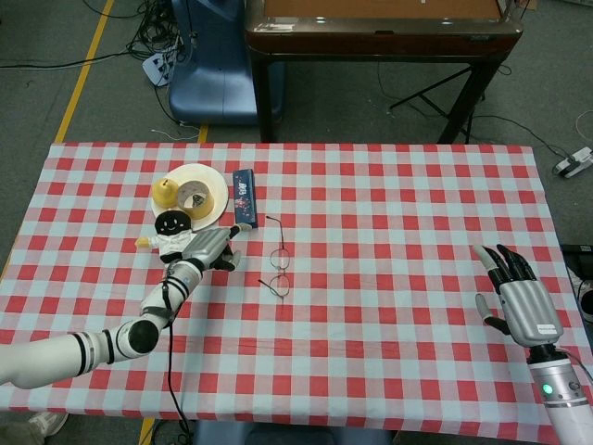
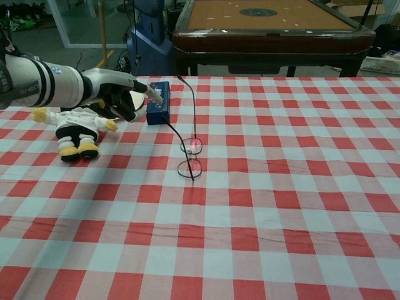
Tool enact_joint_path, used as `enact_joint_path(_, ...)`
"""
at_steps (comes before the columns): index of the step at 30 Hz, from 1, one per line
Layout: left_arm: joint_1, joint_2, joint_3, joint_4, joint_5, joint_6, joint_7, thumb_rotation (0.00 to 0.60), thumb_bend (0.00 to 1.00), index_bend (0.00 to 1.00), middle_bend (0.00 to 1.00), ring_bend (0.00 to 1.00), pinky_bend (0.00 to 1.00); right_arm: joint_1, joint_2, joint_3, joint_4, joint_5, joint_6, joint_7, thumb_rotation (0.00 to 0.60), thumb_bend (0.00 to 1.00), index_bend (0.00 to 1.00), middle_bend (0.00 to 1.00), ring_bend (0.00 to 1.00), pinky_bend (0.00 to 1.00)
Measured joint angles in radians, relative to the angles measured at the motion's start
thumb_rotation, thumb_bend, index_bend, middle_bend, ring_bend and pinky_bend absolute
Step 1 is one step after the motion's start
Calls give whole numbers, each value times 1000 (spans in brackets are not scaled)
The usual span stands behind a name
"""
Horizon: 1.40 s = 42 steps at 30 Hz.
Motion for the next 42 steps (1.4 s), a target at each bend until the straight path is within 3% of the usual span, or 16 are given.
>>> enact_joint_path(10,-37,-40,-76,102,5,-180,-197,600,662,168,999,967,961,5,2,4,2,7,-9,-1,600,431,0,126,0,82)
enact_joint_path(21,-82,-101,-121,174,37,-269,-365,600,662,169,999,968,961,5,2,5,3,13,-11,-1,600,431,0,127,0,82)
enact_joint_path(26,-116,-131,-97,210,37,-253,-379,600,663,166,999,968,961,4,3,5,4,15,-11,0,600,432,0,128,0,83)
enact_joint_path(33,-179,-171,-19,287,-49,-228,-391,600,663,162,998,968,961,0,4,3,11,19,-10,8,600,431,0,129,0,82)
enact_joint_path(38,-207,-180,-14,303,-103,-249,-432,600,663,169,995,968,961,-1,2,2,13,16,-9,11,600,432,0,131,0,83)
enact_joint_path(42,-227,-183,-10,309,-114,-286,-456,600,663,252,990,968,961,-5,2,1,13,16,-3,12,600,431,0,131,0,83)
